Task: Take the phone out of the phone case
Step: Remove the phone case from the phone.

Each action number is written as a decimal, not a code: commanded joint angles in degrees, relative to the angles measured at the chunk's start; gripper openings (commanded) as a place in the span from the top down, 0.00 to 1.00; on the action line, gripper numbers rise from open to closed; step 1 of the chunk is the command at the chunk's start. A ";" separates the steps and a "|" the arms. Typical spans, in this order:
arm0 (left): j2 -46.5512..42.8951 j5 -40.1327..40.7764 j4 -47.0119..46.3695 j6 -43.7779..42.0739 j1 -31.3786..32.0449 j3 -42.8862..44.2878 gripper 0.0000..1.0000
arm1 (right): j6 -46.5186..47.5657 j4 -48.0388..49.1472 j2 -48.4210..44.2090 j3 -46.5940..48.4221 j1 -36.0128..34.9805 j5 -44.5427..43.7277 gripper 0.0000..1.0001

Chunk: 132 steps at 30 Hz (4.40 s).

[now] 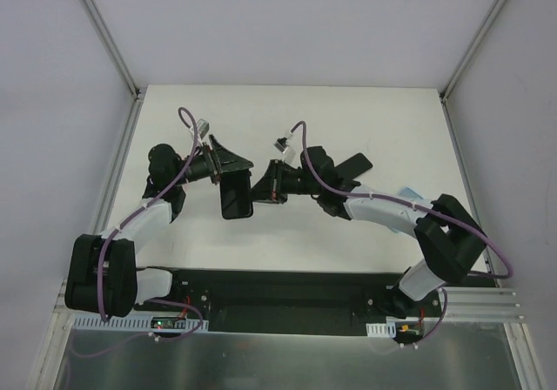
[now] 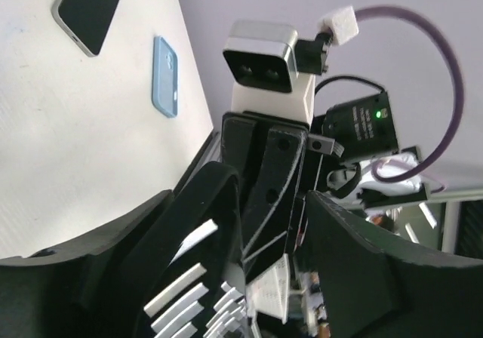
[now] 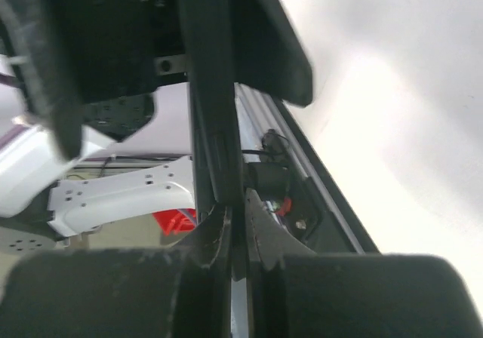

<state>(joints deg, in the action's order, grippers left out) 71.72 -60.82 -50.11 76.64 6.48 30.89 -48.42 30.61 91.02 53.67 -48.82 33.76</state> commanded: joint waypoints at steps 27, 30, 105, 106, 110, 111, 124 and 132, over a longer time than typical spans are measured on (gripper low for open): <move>-5.54 10.53 46.05 -36.81 3.35 6.82 0.09 | 16.09 -49.05 -10.61 5.82 1.62 -32.78 0.99; -5.98 14.92 48.08 -39.11 8.08 6.11 0.11 | 14.15 -54.50 -8.24 7.85 1.01 -37.44 0.99; 13.62 61.96 48.17 -44.39 40.54 7.95 0.70 | 5.62 -69.99 8.56 16.65 -0.05 -31.91 0.99; 13.71 62.22 48.17 -44.30 40.54 7.60 0.71 | 5.71 -69.99 8.47 16.47 -0.05 -32.00 0.99; 13.79 63.71 48.17 -44.12 40.54 6.99 0.78 | 6.50 -69.55 8.03 15.50 -0.05 -32.09 0.99; 13.79 63.89 48.17 -44.21 40.45 6.81 0.78 | 6.59 -69.46 7.77 15.33 -0.05 -32.09 0.99; 13.53 74.60 56.43 -45.70 41.41 9.01 0.84 | 7.47 -69.02 6.54 15.15 0.13 -31.65 0.99; 14.75 89.54 63.46 -46.15 47.74 13.22 0.90 | 7.03 -67.96 7.76 15.94 0.21 -29.72 0.99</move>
<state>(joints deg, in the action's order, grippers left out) 82.65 7.55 0.64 34.48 52.99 44.05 -41.98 -33.41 98.94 69.69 -48.10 -0.03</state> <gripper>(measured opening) 0.216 0.059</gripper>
